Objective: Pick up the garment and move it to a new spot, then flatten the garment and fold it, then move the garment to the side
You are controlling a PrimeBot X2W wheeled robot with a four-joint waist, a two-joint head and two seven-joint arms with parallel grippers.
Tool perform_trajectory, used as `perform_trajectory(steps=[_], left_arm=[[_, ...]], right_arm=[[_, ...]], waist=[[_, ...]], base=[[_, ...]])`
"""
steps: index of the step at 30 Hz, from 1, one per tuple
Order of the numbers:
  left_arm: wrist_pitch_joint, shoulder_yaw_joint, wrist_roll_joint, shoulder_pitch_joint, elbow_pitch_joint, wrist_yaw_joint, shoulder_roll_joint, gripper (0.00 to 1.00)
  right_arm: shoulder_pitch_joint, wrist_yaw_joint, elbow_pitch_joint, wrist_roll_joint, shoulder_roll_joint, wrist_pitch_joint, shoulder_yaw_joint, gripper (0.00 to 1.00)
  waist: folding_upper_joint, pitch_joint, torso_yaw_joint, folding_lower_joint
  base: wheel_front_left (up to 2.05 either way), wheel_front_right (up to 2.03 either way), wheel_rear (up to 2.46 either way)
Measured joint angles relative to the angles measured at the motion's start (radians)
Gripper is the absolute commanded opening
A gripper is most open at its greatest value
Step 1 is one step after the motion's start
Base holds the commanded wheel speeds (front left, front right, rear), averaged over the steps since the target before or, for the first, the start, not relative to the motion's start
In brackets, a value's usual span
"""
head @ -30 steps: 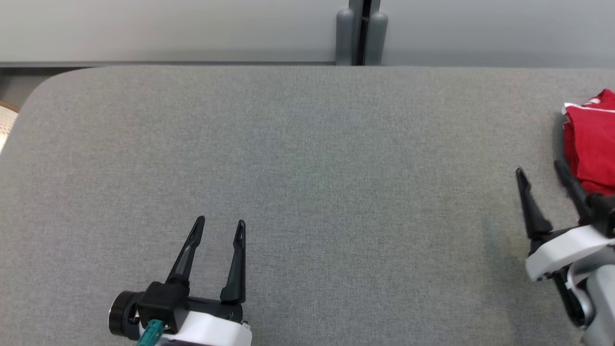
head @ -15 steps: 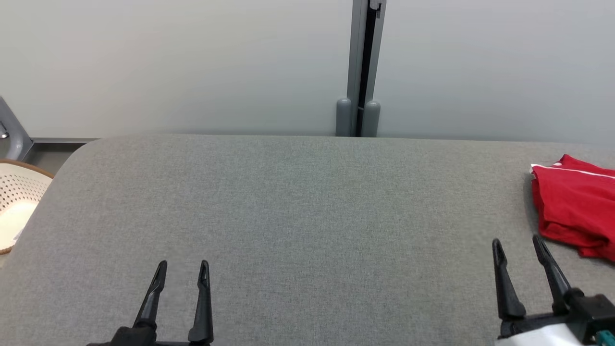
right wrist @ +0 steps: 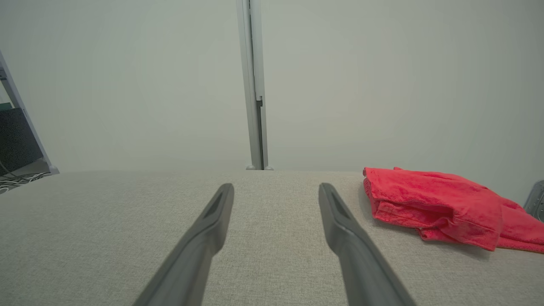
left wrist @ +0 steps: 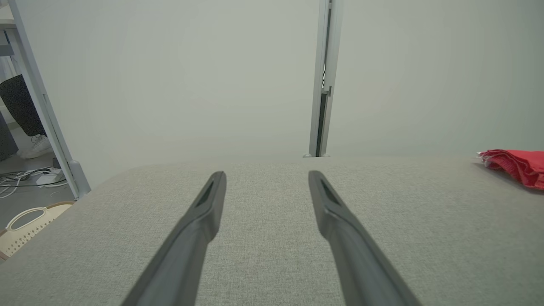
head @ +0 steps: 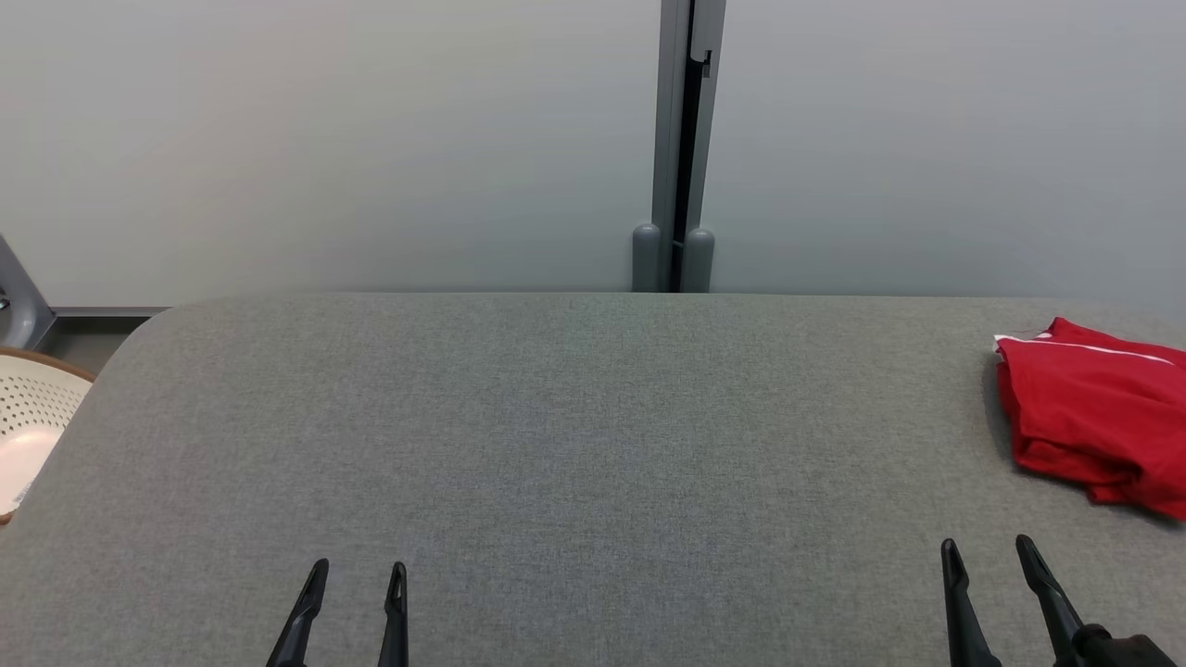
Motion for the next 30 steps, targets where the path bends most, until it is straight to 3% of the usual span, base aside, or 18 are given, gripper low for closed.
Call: perform_trajectory(steps=[13,14,19,30], left_arm=[[0.0,-0.005,0.004,0.0,0.016,-0.005,0.0,1.0],[0.0,-0.006,0.004,0.001,0.025,-0.005,-0.002,0.0],[0.001,-0.008,-0.003,0.011,0.058,-0.006,-0.004,0.0],[0.044,0.004,-0.234,-0.019,0.08,-0.024,0.004,0.0]], right_arm=[[0.0,0.0,0.012,0.012,0.001,0.0,0.009,1.0],[0.001,0.0,0.021,0.012,0.002,0.001,0.01,0.0],[0.015,0.0,0.055,0.02,0.007,0.007,0.011,0.0],[-0.012,0.0,0.061,0.232,0.008,0.06,-0.004,0.0]], waist=[[0.0,0.008,-0.012,0.0],[0.0,0.008,-0.012,0.0],[0.0,0.009,-0.013,0.0],[0.0,0.018,-0.02,0.0]], base=[[0.0,0.0,0.0],[0.0,0.0,0.0],[0.0,0.0,0.0],[0.0,0.0,0.0]])
